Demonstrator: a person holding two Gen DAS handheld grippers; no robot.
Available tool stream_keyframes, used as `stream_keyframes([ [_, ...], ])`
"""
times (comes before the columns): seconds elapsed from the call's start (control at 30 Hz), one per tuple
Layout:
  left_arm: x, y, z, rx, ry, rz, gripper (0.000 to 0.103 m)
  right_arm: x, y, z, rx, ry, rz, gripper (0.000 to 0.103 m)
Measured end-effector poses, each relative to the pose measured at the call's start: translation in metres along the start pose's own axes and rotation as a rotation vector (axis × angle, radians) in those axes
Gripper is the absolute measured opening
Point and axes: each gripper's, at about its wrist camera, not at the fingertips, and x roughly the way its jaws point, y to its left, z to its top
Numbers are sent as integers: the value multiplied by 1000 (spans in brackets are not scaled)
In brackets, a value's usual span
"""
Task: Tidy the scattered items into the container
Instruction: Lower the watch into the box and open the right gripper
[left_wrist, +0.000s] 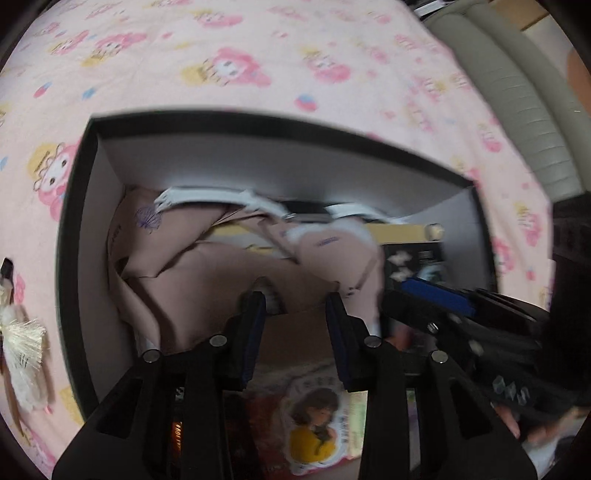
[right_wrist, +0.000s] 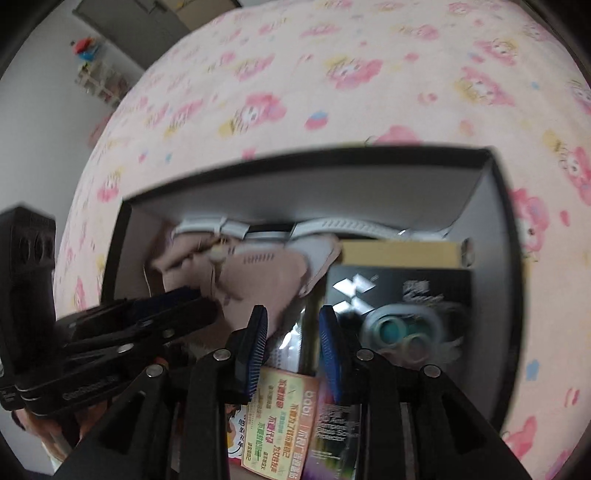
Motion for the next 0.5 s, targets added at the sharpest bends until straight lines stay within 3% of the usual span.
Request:
stream_keyframes([
  [0.17,1,-1,7,4,-18,19,33,21,11,-1,-60,38,-86,25],
  [0.23,-2,2,8,-20,-20,-16,33,20,9,0,-58,24,-80,25],
  [0.37,-18,-4,-3,21,-63,-26,33,-6,12,-7,-66,-66,-112,25],
  [0.5,-44,-14,-16,45,-103,-87,35,-35,18,-22,-71,-140,-126,25],
])
